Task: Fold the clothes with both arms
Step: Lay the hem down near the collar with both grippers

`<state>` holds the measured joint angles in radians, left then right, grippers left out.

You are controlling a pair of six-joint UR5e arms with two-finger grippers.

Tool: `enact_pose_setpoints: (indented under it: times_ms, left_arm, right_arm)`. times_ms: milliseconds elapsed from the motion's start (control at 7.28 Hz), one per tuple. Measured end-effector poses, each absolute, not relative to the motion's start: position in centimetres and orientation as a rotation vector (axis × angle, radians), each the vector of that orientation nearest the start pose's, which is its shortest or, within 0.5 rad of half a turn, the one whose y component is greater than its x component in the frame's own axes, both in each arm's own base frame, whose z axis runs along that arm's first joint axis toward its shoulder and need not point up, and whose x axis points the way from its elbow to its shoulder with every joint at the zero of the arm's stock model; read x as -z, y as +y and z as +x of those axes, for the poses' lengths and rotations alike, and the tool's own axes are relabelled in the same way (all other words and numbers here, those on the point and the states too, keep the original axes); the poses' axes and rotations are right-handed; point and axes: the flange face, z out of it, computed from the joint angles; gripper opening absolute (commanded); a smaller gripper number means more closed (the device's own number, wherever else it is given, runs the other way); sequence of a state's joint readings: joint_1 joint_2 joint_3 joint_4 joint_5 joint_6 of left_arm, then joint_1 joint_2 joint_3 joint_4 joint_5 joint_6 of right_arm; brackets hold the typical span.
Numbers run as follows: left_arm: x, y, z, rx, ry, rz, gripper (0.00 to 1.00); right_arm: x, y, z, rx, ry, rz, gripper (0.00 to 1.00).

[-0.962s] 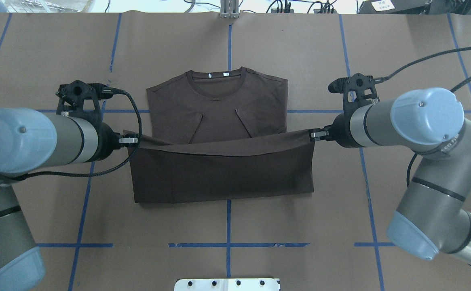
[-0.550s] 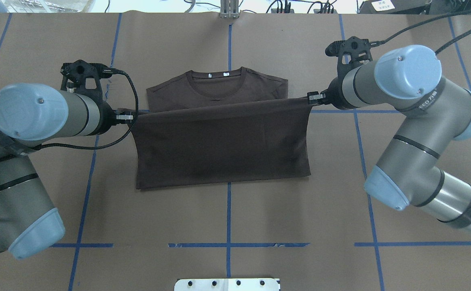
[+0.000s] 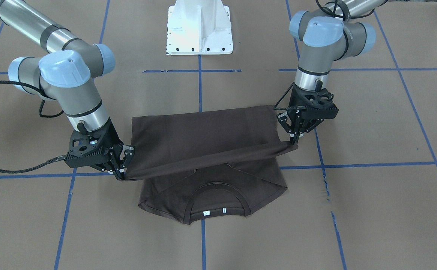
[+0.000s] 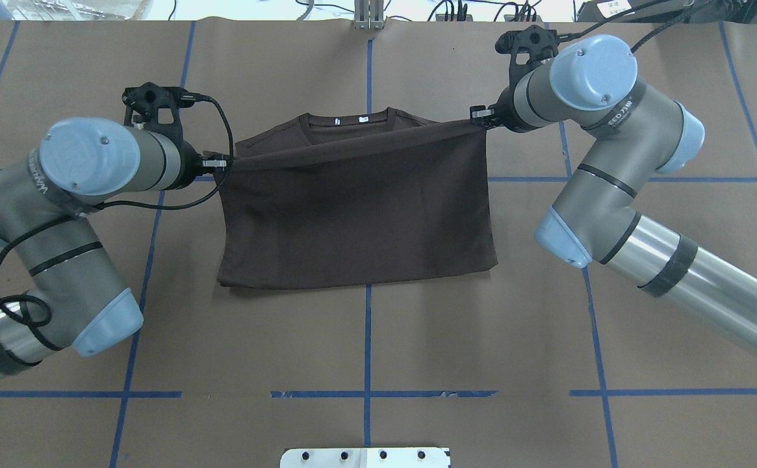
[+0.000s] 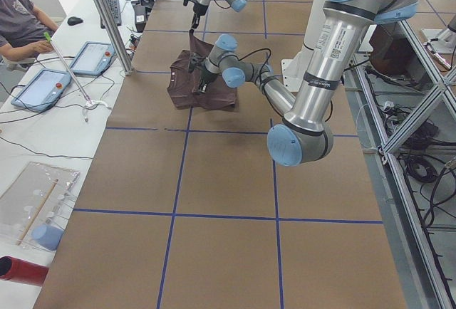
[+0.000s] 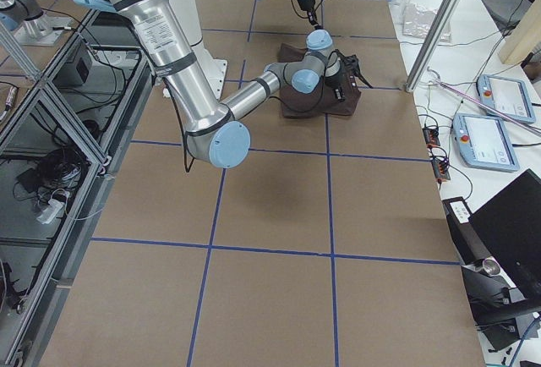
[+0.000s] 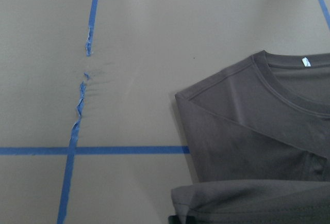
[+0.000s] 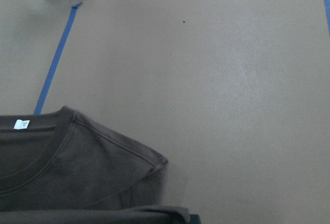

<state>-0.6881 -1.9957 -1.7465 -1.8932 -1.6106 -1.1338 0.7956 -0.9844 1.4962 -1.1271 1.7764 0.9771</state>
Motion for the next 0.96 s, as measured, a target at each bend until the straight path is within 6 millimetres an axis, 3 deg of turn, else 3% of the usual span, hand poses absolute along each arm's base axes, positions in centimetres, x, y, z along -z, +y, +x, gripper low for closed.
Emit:
enact_pose_setpoints:
  times_ms: [275,550,962]
  left_arm:
    - [-30.8,-55.2,43.5,0.245,0.815,0.484,0.00]
    - [-32.2,-58.7,43.7,0.273,0.817,0.506,0.00]
    - [-32.5,-60.4,43.7,0.284,0.807,0.511,0.00]
  right_arm:
    - [-29.4,-60.9,-43.6,-0.091,-0.851,0.464,0.00]
    - [-29.6,-62.0,-44.1,-0.100,-0.838,0.459,0.00]
    - [-29.4,-63.5,-43.6,-0.119,-0.827,0.460,0.00]
